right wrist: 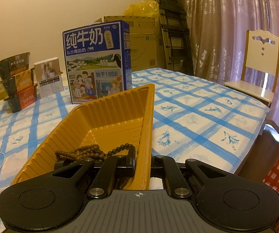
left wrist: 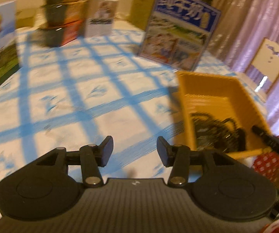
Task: Organize jewelry
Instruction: 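Lower the left tool onto the white pearl strand and grasp it, then lift the pearl strand into the orange tray and open the left tool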
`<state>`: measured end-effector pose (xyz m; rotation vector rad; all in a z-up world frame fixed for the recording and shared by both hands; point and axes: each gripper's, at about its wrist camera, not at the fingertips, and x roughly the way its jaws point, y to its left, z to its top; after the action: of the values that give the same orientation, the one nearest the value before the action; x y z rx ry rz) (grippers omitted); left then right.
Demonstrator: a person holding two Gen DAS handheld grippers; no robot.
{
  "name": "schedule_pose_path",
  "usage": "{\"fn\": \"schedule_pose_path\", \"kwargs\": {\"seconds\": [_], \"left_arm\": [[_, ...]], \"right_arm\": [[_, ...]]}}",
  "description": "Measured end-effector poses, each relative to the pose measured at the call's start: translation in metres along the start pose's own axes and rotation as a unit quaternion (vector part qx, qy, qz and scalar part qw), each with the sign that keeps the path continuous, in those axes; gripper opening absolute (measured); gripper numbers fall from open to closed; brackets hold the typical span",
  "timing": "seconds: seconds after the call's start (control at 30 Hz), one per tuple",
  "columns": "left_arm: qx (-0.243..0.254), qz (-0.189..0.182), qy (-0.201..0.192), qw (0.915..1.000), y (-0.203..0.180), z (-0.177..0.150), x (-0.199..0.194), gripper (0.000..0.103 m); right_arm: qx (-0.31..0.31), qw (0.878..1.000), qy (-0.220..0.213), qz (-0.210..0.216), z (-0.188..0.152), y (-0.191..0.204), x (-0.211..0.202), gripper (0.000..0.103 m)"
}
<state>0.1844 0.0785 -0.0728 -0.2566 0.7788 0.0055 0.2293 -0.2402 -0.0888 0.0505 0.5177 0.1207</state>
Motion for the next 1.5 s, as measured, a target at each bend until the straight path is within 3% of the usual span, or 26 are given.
{"fn": "schedule_pose_path", "kwargs": {"seconds": [0.33, 0.93, 1.13, 1.33, 1.5], "left_arm": [[0.004, 0.066, 0.029, 0.9974, 0.039, -0.038, -0.02, 0.045], [0.01, 0.089, 0.042, 0.9951, 0.047, -0.015, 0.047, 0.042], [0.053, 0.107, 0.04, 0.992, 0.039, -0.013, 0.059, 0.032], [0.084, 0.102, 0.038, 0.9905, 0.035, -0.019, 0.056, 0.002], [0.09, 0.087, 0.036, 0.9915, 0.036, -0.02, 0.042, 0.002]], "right_arm": [[-0.001, 1.0, 0.008, -0.004, -0.003, -0.003, 0.0, 0.009], [-0.003, 1.0, 0.008, -0.005, -0.003, -0.004, 0.0, 0.009], [-0.003, 1.0, 0.009, -0.006, -0.003, -0.004, 0.001, 0.009], [-0.003, 1.0, 0.009, -0.006, -0.004, -0.005, 0.001, 0.009], [-0.003, 1.0, 0.009, -0.006, -0.004, -0.004, 0.001, 0.009]]}}
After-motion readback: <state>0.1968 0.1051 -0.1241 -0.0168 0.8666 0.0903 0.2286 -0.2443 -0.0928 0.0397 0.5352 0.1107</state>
